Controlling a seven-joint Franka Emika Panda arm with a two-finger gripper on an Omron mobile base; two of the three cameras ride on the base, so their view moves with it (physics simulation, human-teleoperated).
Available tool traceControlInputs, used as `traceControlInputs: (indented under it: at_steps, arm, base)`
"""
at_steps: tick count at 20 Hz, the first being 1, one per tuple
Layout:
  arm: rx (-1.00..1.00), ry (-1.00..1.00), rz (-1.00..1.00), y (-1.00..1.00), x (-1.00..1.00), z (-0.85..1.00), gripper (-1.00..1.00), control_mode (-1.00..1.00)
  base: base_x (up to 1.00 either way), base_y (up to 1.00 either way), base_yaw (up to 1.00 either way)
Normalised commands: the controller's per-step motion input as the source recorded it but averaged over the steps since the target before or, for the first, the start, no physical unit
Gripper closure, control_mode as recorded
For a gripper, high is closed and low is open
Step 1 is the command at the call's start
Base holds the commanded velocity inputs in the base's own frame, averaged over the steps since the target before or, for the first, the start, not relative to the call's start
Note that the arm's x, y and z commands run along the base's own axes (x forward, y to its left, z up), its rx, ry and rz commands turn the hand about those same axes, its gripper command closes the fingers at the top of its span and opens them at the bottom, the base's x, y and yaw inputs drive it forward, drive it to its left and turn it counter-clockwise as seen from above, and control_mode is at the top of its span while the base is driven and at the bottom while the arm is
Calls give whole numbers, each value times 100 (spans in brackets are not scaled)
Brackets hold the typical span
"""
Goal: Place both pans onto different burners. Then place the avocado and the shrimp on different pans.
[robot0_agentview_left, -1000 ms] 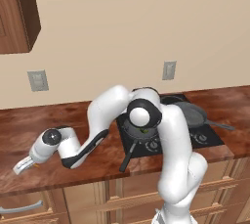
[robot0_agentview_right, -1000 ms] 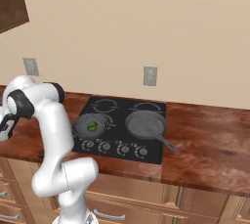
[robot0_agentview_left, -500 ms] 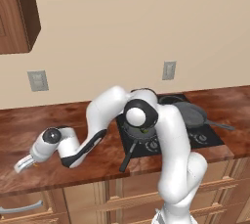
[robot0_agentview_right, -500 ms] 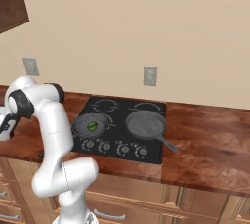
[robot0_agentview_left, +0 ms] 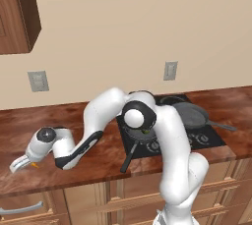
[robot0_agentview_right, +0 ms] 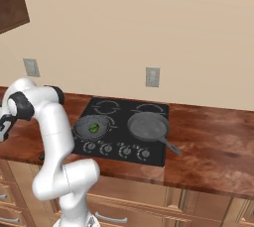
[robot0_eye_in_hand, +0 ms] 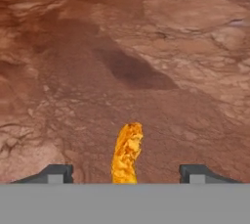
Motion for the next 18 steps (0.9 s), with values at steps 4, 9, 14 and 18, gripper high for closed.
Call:
traceControlInputs:
  at_steps: [4,9,14,18]
  arm:
    - [0,0,0,5,0,-23,100,-100]
    - [0,0,0,0,0,-19,100,-100]
    - [0,0,0,0,-2,-9,100,-100]
    - [0,-4,0,0,-31,31,100,-100]
  base:
    - [0,0,0]
    - [0,0,0]
    - [0,0,0]
    - [0,0,0]
